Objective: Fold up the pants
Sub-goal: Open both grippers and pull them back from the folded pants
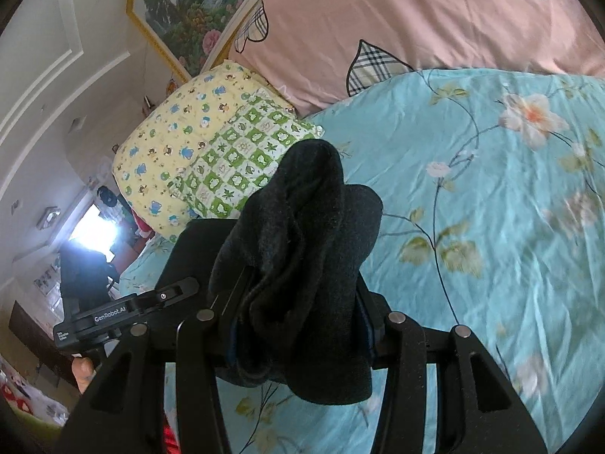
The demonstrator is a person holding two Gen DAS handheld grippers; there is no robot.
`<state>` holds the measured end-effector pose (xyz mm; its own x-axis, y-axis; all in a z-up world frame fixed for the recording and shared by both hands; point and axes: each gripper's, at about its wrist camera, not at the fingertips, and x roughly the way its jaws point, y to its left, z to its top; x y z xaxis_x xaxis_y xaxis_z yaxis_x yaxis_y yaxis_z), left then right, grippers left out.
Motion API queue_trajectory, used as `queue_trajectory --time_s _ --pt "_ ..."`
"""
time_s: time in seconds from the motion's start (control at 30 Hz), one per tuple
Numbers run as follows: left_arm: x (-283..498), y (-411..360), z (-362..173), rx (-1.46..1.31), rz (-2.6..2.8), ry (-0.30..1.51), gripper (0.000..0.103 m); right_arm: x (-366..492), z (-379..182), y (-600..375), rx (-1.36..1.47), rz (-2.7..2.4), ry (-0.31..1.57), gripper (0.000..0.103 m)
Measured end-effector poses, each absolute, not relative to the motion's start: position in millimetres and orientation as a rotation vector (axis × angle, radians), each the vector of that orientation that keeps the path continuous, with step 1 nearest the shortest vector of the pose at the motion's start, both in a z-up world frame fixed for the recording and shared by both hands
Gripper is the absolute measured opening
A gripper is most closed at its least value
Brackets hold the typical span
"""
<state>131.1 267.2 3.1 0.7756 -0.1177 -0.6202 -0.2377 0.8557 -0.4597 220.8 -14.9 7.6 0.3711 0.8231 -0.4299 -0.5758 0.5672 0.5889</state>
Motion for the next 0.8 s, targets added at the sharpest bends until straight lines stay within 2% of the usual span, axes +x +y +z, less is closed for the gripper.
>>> queue_trajectory --time_s 0.43,0.47,0.53,0.7,0.8 --pt "157.5 290.8 -27.1 -0.573 0.107 0.732 0.032 262.7 -16.3 12.0 0.352 0.949 0.823 0.05" --pt "157.1 291.1 -28.3 -0.572 0.107 0.734 0.033 264.3 -19.1 11.8 0.351 0.945 0.827 0.051" --pt "158.0 291.7 -32.1 -0.57 0.106 0.741 0.035 266.7 -24.2 10.3 0.343 0.921 0.835 0.06" --pt "158.4 287.6 -37.1 -0.538 0.126 0.761 0.049 271.0 -36.2 0.1 0.357 0.885 0.851 0.069" --pt "154.7 286.5 -36.0 -0.537 0.142 0.758 0.052 272.6 -39.9 -8.9 0.384 0.872 0.854 0.076"
